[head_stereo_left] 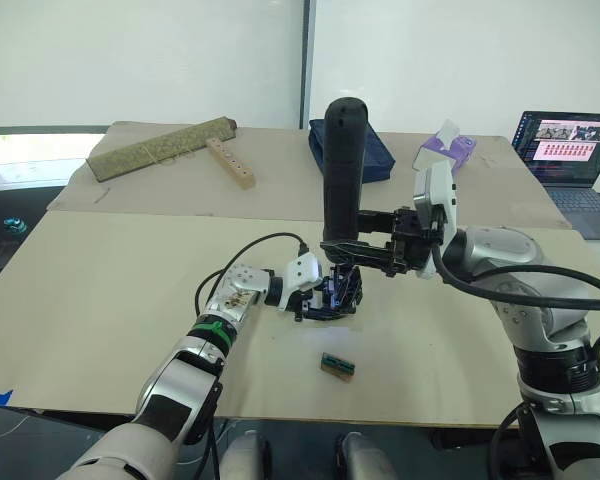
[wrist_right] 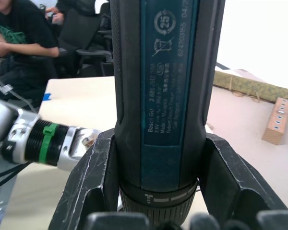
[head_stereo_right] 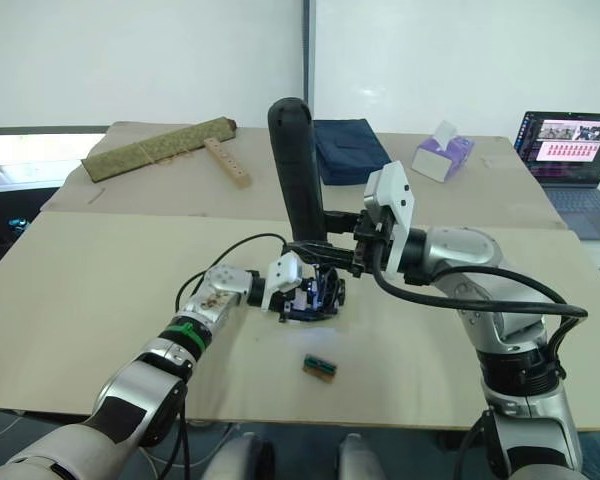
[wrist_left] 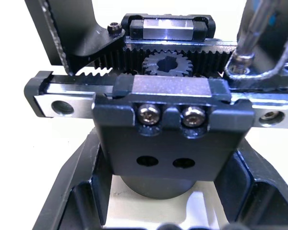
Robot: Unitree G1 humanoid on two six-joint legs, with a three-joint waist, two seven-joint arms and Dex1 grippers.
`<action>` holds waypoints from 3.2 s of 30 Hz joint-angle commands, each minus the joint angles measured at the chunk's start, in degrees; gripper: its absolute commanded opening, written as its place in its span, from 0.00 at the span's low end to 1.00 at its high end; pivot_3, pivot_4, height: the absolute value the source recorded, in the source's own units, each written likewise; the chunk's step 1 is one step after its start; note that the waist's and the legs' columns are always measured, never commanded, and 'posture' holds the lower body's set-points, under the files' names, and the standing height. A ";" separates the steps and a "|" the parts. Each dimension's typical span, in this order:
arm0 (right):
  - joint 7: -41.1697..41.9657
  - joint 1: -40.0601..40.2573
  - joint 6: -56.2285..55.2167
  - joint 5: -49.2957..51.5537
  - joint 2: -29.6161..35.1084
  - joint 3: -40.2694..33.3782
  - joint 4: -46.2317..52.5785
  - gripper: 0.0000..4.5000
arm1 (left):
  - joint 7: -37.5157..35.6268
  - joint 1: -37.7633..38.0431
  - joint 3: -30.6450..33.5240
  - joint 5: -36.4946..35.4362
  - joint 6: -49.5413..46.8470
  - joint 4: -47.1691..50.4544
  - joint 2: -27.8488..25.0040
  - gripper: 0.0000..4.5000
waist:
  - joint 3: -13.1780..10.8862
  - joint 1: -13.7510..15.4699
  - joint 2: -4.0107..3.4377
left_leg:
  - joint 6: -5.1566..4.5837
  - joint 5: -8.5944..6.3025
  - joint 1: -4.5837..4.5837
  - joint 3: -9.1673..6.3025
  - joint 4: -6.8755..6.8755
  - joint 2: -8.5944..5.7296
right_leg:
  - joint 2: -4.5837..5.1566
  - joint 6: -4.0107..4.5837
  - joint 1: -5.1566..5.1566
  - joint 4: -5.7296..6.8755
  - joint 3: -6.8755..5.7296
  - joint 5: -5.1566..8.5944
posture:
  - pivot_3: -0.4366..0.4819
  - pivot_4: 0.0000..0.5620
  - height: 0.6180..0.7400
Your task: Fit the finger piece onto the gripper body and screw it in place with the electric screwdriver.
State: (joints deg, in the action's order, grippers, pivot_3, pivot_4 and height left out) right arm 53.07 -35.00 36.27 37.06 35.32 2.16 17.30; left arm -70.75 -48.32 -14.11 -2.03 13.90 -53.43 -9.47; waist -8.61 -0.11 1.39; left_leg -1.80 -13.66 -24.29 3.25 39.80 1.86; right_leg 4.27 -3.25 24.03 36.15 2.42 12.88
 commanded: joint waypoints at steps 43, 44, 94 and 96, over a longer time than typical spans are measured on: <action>-5.95 -5.73 8.59 23.62 -0.10 -9.53 12.87 0.42 | -2.36 -0.45 1.10 0.27 -1.99 1.68 -2.14 0.74 | 0.38 -0.60 0.20 | -0.02 -0.01 -0.30 -0.36 -0.06 0.05 | 0.01 0.03 0.31 0.01 -0.01 -0.02 | 0.48 0.27 0.99; -5.87 -4.92 9.10 24.80 0.12 -9.39 13.71 0.42 | -2.97 -0.38 1.18 0.11 -1.97 2.12 -2.65 0.84 | 0.38 -0.62 0.20 | -0.02 -0.01 -0.30 -0.38 -0.06 0.05 | 0.01 0.03 0.32 0.00 -0.01 -0.02 | 0.48 0.27 0.99; -3.38 26.98 -9.11 4.09 0.23 -3.93 22.71 0.42 | -16.96 14.37 -8.40 -5.93 -6.35 33.20 -13.73 1.00 | 0.32 0.64 0.13 | -0.01 -0.01 -0.23 -0.11 0.02 0.04 | -0.01 0.06 0.22 -0.06 0.01 0.01 | 0.48 0.27 0.99; -3.44 26.79 -9.00 4.20 0.24 -3.96 22.71 0.42 | -16.99 14.20 -8.39 -5.91 -6.14 32.83 -13.68 1.00 | 0.32 0.63 0.13 | -0.02 -0.01 -0.23 -0.10 0.02 0.04 | -0.02 0.06 0.22 -0.06 0.01 0.01 | 0.48 0.27 0.99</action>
State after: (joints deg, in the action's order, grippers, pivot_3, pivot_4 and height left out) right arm 49.78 -7.06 29.38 40.56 36.02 -0.78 38.74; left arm -87.89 -33.03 -22.76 -7.84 7.21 -20.98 -23.43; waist -8.28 0.52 1.53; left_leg -1.81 -13.67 -24.52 3.14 39.82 1.90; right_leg 4.26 -3.20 24.25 36.10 2.43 12.89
